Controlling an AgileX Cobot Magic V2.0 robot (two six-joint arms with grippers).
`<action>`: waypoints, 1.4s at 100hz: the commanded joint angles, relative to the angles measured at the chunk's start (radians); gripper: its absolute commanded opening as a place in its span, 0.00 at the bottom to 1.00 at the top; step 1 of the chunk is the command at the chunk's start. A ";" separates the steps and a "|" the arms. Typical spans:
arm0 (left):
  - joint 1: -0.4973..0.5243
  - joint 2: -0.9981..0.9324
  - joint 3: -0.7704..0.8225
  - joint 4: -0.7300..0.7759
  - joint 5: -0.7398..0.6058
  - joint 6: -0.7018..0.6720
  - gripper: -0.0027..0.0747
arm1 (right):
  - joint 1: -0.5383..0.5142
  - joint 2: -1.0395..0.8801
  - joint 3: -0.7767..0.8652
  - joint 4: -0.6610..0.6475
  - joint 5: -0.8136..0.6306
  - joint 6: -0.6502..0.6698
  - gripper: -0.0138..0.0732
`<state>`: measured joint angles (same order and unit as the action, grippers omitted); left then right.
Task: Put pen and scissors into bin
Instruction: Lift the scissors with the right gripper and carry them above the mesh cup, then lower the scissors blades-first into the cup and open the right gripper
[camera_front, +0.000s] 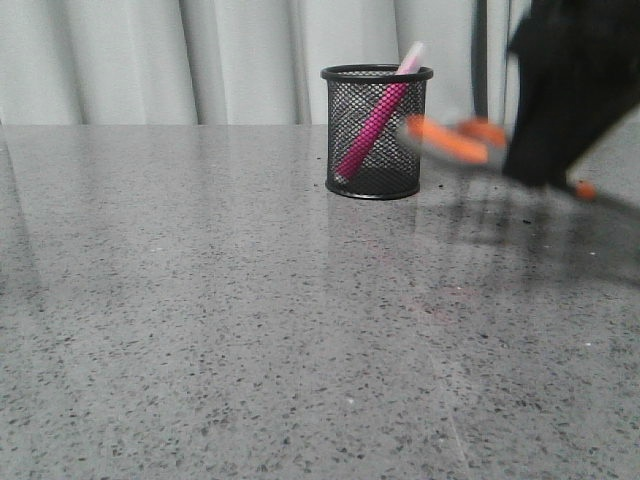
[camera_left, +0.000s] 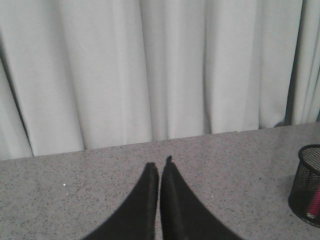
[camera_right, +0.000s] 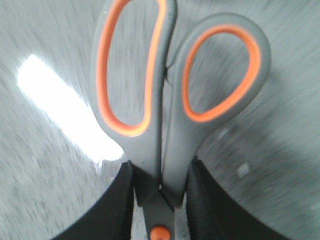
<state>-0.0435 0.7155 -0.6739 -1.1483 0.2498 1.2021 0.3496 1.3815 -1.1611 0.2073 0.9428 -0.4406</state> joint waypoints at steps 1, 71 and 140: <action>0.001 -0.001 -0.028 -0.026 -0.033 -0.011 0.01 | -0.001 -0.110 -0.025 0.034 -0.182 -0.002 0.07; 0.001 -0.001 -0.028 -0.022 -0.033 -0.011 0.01 | 0.121 0.095 -0.025 0.217 -1.298 -0.001 0.07; 0.001 -0.001 -0.028 -0.021 -0.033 -0.011 0.01 | 0.183 0.170 0.197 0.217 -1.585 0.114 0.07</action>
<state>-0.0435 0.7155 -0.6739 -1.1483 0.2498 1.2021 0.5316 1.5917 -0.9608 0.4367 -0.5312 -0.3264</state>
